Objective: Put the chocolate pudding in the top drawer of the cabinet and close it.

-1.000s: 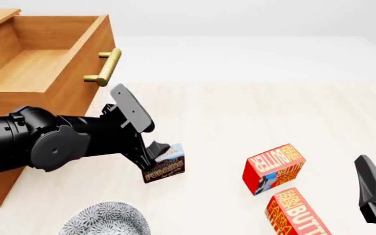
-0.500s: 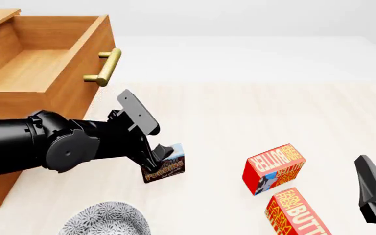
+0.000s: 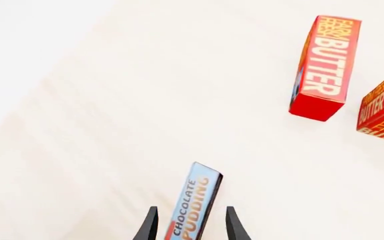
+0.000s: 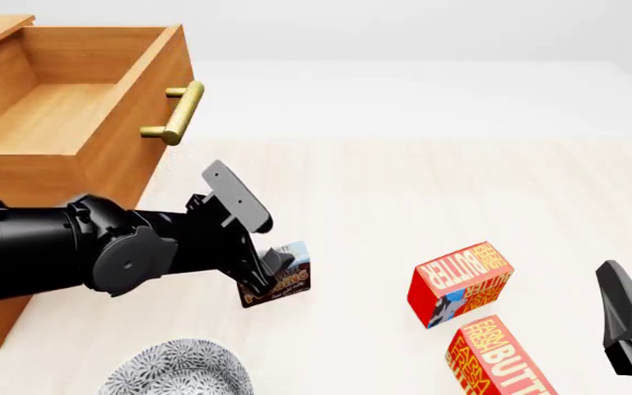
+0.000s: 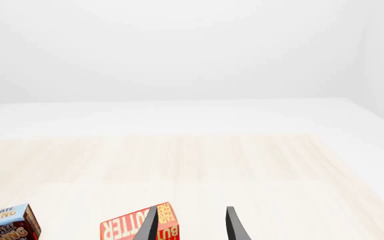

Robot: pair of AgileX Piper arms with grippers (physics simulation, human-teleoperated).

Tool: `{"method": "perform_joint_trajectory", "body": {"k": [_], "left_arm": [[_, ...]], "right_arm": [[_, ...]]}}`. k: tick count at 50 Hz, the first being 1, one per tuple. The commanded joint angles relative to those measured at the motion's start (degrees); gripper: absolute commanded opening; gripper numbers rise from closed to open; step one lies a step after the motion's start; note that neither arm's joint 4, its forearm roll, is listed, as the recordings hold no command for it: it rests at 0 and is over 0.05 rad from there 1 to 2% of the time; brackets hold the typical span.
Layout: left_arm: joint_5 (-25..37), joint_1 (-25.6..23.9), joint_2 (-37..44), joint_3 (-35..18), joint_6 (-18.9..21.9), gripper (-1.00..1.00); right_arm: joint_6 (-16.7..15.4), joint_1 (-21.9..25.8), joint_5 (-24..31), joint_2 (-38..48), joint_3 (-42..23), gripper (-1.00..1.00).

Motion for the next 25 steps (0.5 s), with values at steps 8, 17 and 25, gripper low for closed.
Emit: {"method": "perform_joint_trajectory", "body": {"k": [8, 17, 25], "left_arm": [[-2.04, -0.3, 2.09, 0.44, -0.71, 1.0], [-3.5, -0.71, 3.63, 1.03, -1.35, 1.0], [-4.02, -0.64, 4.07, 1.29, -1.45, 1.0]], "right_arm": [[-0.02, 0.0, 0.0, -0.02, 0.0, 1.0], [0.0, 0.0, 0.0, 0.0, 0.0, 1.0], [-0.01, -0.01, 0.0, 0.0, 0.0, 1.0]]}}
